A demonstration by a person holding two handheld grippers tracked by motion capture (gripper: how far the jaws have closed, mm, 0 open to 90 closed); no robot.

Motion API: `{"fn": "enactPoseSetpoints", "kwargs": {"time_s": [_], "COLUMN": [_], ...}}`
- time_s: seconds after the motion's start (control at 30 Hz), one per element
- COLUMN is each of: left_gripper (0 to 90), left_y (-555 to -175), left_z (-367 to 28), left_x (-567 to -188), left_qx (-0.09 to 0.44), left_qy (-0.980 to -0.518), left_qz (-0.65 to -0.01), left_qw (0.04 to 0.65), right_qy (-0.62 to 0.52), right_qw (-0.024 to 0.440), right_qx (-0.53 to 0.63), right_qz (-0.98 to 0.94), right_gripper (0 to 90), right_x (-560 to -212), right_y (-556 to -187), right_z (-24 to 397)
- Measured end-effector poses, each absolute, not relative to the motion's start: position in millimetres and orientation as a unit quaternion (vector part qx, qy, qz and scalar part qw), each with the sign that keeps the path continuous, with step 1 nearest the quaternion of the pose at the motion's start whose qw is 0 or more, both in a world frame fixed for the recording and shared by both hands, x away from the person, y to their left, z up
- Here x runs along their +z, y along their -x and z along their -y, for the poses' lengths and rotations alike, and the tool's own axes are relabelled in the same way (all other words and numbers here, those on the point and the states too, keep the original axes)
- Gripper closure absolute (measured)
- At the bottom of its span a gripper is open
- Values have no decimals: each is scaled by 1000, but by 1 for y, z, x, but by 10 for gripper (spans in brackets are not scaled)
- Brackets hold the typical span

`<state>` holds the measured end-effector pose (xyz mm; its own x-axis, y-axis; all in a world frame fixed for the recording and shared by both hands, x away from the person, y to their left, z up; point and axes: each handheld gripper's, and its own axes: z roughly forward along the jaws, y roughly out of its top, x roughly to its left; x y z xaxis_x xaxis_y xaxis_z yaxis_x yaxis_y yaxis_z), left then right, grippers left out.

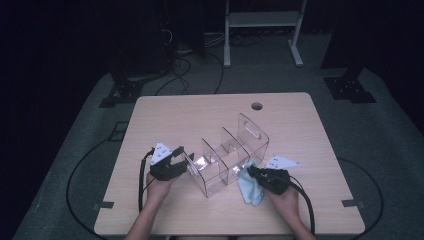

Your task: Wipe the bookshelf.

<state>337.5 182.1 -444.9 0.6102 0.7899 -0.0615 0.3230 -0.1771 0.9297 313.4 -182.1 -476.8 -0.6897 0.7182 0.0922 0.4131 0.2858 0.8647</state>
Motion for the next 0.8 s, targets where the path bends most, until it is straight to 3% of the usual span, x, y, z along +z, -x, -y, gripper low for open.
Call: {"fn": "enactPoseSetpoints", "kwargs": {"time_s": [0.27, 0.63, 0.8], "left_gripper": [475, 475, 475], "left_y": [-337, -338, -338], "left_z": [-182, -182, -182], "left_x": [-445, -445, -445], "left_qx": [226, 226, 226], "left_qy": [-734, -734, -733], "left_qz": [-379, -378, -379], "left_qw": [516, 517, 518], "right_qy": [-376, -345, -353], "right_qw": [140, 174, 170], "right_qx": [460, 502, 491], "right_qz": [-792, -774, -778], "right_gripper": [829, 830, 830], "right_x": [-489, -451, -460], "right_y": [-320, -302, -311], "right_z": [179, 187, 183]}}
